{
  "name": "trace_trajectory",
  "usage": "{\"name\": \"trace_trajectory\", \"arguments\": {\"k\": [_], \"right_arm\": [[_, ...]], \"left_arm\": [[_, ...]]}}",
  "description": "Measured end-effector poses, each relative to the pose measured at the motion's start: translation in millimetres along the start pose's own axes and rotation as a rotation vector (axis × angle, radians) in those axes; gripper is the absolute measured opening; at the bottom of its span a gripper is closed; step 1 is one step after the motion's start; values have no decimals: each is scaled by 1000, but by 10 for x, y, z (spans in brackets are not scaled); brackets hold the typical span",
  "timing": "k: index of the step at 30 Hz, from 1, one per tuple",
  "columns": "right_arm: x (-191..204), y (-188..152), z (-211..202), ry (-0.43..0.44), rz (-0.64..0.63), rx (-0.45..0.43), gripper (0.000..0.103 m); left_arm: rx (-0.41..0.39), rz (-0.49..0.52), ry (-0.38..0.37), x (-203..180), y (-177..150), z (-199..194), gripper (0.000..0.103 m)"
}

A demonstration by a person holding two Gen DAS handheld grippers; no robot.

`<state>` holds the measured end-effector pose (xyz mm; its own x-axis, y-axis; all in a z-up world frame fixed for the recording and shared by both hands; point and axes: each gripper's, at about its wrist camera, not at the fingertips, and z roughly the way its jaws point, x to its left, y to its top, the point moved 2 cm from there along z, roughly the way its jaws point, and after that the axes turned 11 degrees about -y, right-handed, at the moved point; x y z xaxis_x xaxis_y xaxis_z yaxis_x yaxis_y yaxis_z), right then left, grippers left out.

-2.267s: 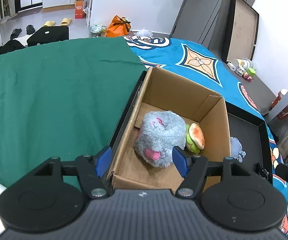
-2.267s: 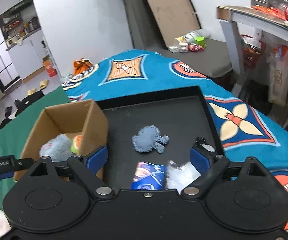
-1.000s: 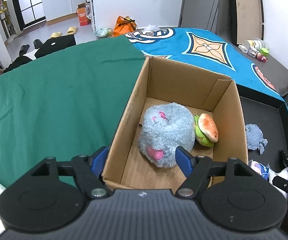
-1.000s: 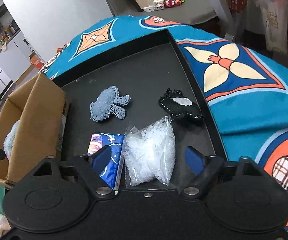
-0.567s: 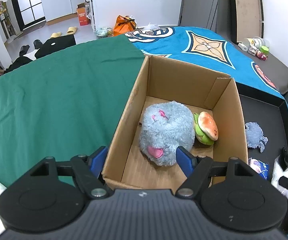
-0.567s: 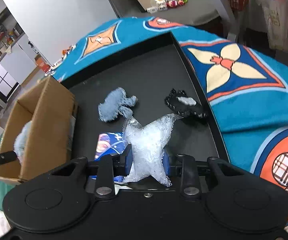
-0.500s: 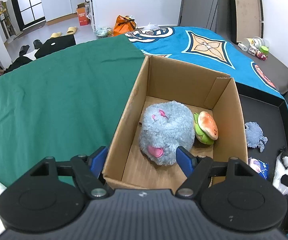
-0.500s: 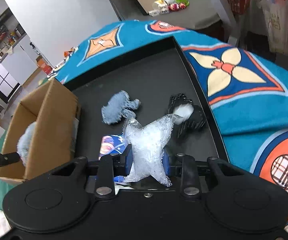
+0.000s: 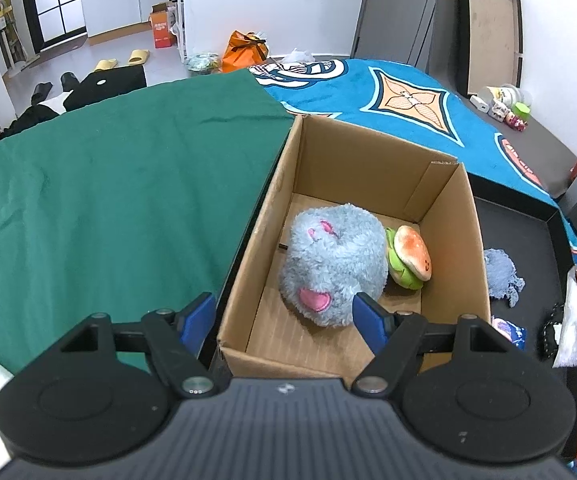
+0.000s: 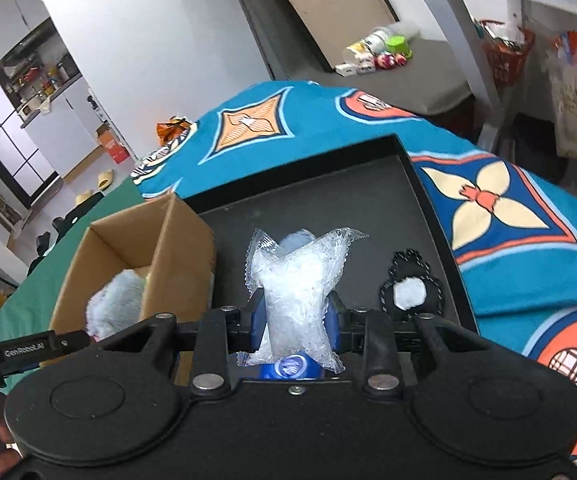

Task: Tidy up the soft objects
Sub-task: 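Lift the clear fluff bag with the right gripper into the box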

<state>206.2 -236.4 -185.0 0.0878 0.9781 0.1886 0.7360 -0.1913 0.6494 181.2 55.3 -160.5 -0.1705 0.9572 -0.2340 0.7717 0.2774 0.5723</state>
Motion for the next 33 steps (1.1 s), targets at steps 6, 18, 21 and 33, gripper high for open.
{"name": "trace_trajectory", "arguments": {"k": [6, 18, 21, 33], "right_arm": [[208, 79, -100, 9, -32, -20, 30], [670, 191, -248, 26, -106, -57, 30], [776, 212, -263, 27, -121, -63, 30], [1185, 198, -245, 35, -175, -63, 30]], "left_arm": [[-8, -15, -23, 59, 10, -40, 74], [-32, -68, -76, 209, 53, -120, 73], [-37, -79, -95, 240, 57, -136, 72], [-45, -123, -125, 370, 54, -110, 63]]}}
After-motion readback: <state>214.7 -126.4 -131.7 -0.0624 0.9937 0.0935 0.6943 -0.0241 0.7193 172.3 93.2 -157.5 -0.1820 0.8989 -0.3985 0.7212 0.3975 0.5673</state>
